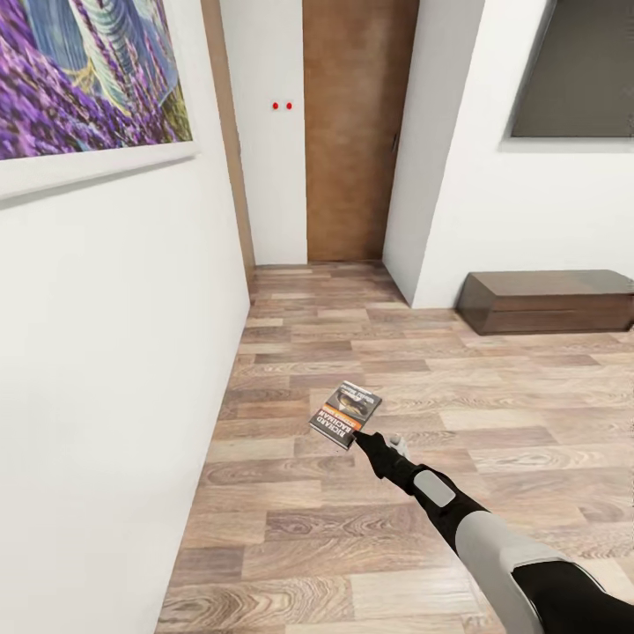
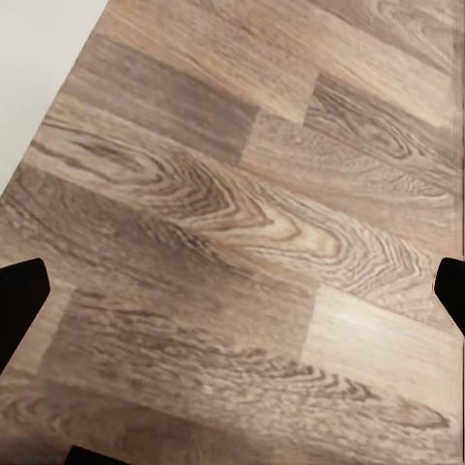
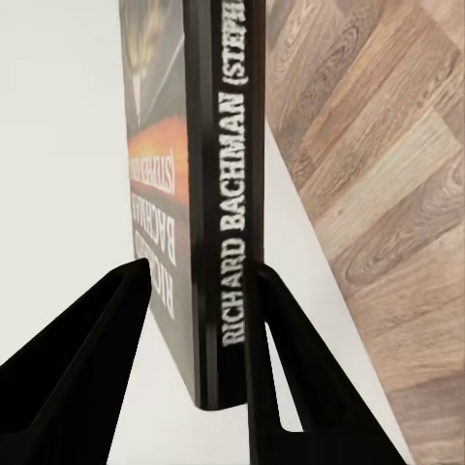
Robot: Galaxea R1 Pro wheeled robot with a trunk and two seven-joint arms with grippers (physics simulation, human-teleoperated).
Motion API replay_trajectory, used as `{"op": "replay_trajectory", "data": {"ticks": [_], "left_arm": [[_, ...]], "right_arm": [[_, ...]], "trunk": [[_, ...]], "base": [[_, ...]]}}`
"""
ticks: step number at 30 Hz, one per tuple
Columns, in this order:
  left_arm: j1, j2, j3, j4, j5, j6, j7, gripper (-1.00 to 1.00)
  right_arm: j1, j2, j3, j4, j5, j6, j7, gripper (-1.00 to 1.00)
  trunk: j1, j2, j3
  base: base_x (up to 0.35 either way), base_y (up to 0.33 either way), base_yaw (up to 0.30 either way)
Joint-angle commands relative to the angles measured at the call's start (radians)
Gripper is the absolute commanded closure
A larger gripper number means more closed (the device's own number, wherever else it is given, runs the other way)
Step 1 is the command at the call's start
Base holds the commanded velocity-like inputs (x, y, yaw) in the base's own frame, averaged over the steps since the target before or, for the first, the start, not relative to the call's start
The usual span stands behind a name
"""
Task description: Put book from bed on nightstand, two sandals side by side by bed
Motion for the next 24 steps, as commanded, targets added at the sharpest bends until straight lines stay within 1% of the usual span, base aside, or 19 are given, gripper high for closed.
{"op": "replay_trajectory", "data": {"ticks": [1, 9, 16, 19, 24], "left_arm": [[-0.001, 0.001, -0.008, 0.001, 0.011, -0.004, -0.003, -1.0], [-0.001, 0.001, -0.008, 0.001, 0.011, -0.003, -0.003, -1.0], [-0.001, 0.002, -0.007, 0.001, 0.011, -0.003, -0.003, -1.0], [-0.001, 0.002, -0.007, 0.001, 0.011, -0.003, -0.003, -1.0], [-0.001, 0.004, -0.007, 0.001, 0.011, -0.003, -0.003, -1.0]], "right_arm": [[-0.001, 0.0, 0.006, 0.0, -0.013, 0.003, 0.001, 1.0], [-0.001, 0.0, 0.006, -0.002, -0.012, 0.003, 0.001, 1.0], [-0.001, 0.0, 0.006, -0.002, -0.012, 0.003, 0.001, 1.0], [-0.001, 0.0, 0.006, -0.002, -0.012, 0.003, 0.002, 1.0], [-0.001, 0.0, 0.006, -0.002, -0.012, 0.003, 0.003, 1.0]], "trunk": [[0.0, 0.0, 0.0], [0.0, 0.0, 0.007], [0.0, 0.0, 0.005], [0.0, 0.0, 0.004], [0.0, 0.0, 0.004]], "base": [[0.23, 0.0, -0.157], [0.23, 0.0, -0.213], [0.23, 0.0, -0.233], [0.23, 0.0, -0.127], [0.231, 0.027, -0.036]]}}
